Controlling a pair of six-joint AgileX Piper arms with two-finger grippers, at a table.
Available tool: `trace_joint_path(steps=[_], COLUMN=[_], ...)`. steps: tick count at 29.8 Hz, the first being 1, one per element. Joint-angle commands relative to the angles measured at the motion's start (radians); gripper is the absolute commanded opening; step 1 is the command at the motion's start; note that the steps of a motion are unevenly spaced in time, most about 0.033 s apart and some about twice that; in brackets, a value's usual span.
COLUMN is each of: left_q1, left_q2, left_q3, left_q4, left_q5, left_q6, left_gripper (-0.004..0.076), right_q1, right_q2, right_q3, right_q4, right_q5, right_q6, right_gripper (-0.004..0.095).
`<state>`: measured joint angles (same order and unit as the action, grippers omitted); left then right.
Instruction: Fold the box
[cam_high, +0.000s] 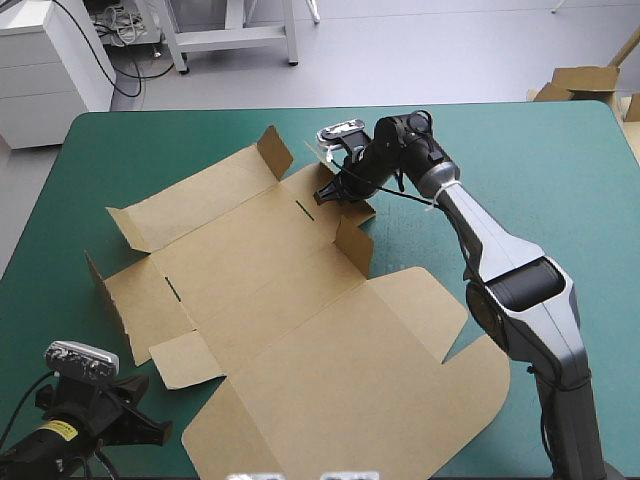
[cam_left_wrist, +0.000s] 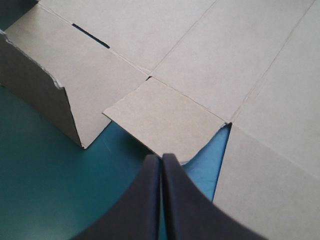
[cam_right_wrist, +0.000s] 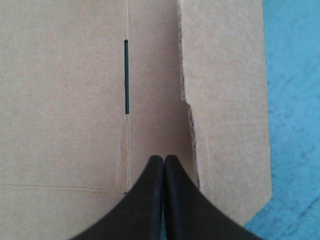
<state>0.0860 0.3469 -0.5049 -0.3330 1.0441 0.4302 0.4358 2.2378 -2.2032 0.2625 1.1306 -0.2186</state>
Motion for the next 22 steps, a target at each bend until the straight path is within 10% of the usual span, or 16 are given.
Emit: trace_joint_path(steps=[1,22], left_q1=[0.000,0.000], left_q2=[0.011,0.011], left_q3=[-0.029,-0.029], left_q4=[-0.027,-0.029], left_q5=[-0.051,-0.051], left_q6=[-0.002,0.002], left_gripper=[-0.0008,-0.0008], right_q1=[0.001,0.001], right_q2=[-0.068,-0.101], right_q3=[-0.033,-0.169], right_q4=[0.011,-0.014], right_q5=[-0.027,0.038], right_q6=[-0.002,0.019], right_gripper=[-0.0016,-0.0016])
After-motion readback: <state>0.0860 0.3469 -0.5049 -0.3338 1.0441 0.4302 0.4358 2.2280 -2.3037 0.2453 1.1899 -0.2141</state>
